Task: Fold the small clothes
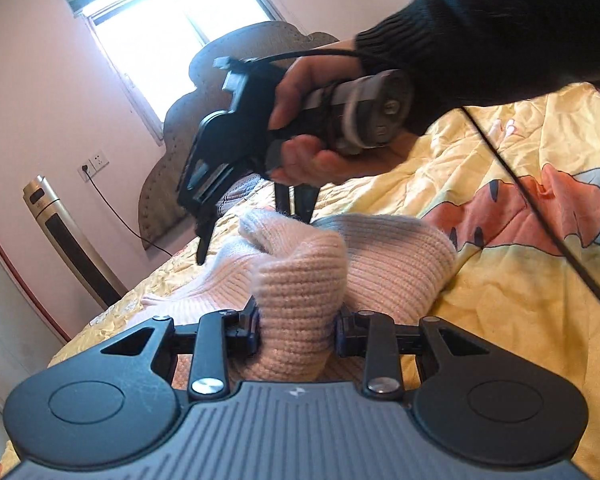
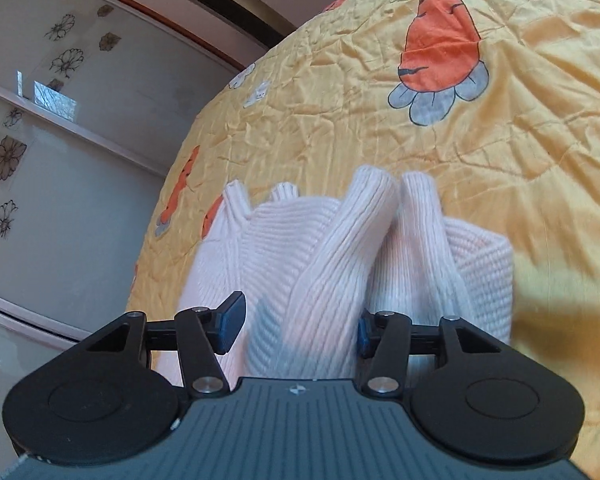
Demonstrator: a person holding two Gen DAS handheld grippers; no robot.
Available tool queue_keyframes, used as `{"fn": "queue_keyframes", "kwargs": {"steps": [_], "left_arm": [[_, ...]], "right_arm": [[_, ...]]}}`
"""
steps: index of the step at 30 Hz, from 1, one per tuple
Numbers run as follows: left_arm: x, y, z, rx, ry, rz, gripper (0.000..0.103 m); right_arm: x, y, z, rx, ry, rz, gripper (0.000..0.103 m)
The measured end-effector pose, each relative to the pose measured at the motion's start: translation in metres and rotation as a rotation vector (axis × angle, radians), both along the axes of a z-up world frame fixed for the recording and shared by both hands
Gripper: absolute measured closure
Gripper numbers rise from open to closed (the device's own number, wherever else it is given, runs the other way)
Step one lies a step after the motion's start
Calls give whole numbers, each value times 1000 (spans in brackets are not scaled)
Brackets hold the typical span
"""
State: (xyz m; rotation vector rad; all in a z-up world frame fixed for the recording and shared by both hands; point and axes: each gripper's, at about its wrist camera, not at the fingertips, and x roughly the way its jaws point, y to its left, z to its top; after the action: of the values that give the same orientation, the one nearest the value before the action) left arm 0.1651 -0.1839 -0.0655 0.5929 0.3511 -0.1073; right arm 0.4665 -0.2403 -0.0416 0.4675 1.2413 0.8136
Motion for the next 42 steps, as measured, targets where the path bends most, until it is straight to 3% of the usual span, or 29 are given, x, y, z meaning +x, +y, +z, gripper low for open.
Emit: {"fn": "queue_keyframes", "kwargs": {"steps": [3,5,6,10,12,14,17,20,22,24,26,27,29,31,33,36,39,42], "left_arm": [[1,-4,2,4,5,-5,70],[3,-2,6,-8,14,-9,70],[4,-1,9,-20,20,-10,70],[7,-5,23,-82,18,-36,70],[13,-9,23,-125,70,-56,70],[19,-14,11,-123,96,-67,70],[13,-17,5,-80,54,-77,69],[10,3,22,-176,66,-102,67],[5,24,38,-243,84,-130,66],[-4,51,52,-334,104,-157,64],[-14,81,63,-457,122,-172,62],[-20,95,66,-528,119,-174,60],[-24,106,69,-600,123,-184,39],[-23,96,65,-532,143,-218,39],[-25,88,64,-470,103,-185,39],[-26,100,69,-494,62,-130,39],[-18,123,70,-526,65,-31,39],[-1,152,72,-591,69,97,39]], "right_arm": [[12,15,-3,7,-9,23,42],[12,23,-3,-17,-76,69,74],[12,26,-3,-30,-100,91,79],[12,3,16,87,-151,98,80],[14,-15,23,142,-161,75,80],[19,-28,13,84,-146,56,80],[20,-42,-15,23,-94,0,74],[15,-56,-9,63,-60,-99,51],[9,-72,6,97,-106,-189,38],[-1,-91,24,94,-172,-292,37],[-11,-98,42,69,-232,-323,38],[-19,-97,51,84,-257,-280,38],[-30,-83,60,105,-253,-166,37],[-36,-59,62,82,-227,-55,36],[-35,-39,52,39,-181,1,31],[-30,-15,31,-125,-133,6,32],[-39,-4,24,-98,-139,41,40],[-47,6,25,-141,-195,83,61]]}}
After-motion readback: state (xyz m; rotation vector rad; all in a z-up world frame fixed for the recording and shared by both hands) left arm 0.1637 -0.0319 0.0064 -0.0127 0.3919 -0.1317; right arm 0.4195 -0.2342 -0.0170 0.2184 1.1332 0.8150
